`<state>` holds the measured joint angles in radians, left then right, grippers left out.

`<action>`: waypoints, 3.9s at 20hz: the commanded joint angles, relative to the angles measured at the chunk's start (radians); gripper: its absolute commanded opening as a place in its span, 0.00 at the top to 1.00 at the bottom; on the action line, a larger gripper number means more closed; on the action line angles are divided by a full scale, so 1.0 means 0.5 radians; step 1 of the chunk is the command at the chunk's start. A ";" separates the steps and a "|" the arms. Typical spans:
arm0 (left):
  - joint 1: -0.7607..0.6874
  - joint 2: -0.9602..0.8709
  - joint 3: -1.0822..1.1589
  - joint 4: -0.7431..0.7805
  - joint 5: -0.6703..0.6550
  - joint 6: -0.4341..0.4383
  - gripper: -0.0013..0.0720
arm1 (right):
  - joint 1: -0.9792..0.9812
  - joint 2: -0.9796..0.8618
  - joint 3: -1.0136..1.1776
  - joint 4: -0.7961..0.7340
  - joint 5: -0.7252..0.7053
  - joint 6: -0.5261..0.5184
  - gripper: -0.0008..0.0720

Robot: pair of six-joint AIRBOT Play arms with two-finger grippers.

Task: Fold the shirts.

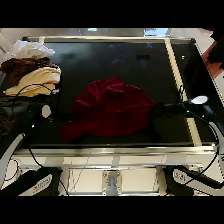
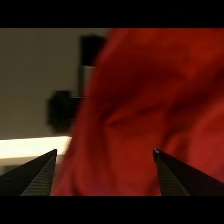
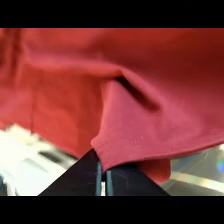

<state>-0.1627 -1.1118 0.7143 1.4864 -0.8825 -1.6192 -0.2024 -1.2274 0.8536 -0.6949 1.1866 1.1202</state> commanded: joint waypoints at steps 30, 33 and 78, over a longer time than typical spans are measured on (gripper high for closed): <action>0.002 1.041 1.905 -0.261 -0.821 0.300 0.97 | -0.224 1.228 1.592 -0.588 0.279 0.243 0.95; 0.002 0.946 2.036 -0.394 -0.667 0.456 0.97 | -0.224 1.200 1.775 -0.540 0.202 0.242 0.95; 0.795 -0.169 -0.324 -2.040 0.269 1.018 0.04 | -1.133 0.266 0.190 -0.166 0.056 -0.271 0.38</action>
<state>0.2329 -1.1419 0.5816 0.5781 -0.7586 -1.1622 -0.7631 -1.0977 0.9817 -0.8909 1.2064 1.0309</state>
